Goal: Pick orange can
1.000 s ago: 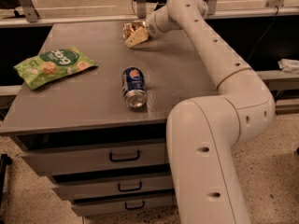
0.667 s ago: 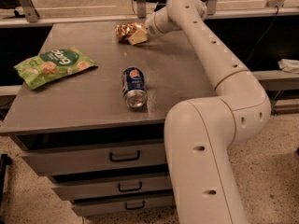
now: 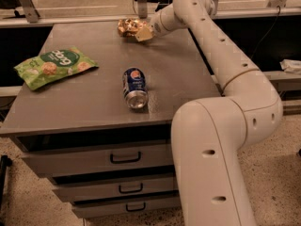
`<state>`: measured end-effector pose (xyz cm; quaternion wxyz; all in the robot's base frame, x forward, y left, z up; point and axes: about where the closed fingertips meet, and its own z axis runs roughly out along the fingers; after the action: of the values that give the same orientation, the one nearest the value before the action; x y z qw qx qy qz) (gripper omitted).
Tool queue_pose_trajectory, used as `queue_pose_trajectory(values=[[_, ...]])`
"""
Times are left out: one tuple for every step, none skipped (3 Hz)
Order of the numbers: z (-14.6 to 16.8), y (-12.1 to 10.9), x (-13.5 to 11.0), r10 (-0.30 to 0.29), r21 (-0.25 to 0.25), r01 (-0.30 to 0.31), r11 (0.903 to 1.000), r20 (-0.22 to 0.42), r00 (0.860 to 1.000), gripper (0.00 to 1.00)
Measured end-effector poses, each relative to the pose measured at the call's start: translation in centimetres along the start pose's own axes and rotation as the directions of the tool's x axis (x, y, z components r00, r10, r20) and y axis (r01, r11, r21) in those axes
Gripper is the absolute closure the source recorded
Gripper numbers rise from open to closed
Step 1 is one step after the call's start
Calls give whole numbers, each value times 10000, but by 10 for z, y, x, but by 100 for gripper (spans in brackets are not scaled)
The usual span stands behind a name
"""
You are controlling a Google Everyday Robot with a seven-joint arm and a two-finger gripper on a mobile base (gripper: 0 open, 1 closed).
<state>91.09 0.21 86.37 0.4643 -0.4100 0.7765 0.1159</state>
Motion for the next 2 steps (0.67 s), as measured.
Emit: queue_pose_trajectory(values=[[-32, 3, -7, 75, 4, -75, 10000, 236, 9997, 100], [-68, 24, -10, 78, -392, -56, 9992, 569, 9983, 100]])
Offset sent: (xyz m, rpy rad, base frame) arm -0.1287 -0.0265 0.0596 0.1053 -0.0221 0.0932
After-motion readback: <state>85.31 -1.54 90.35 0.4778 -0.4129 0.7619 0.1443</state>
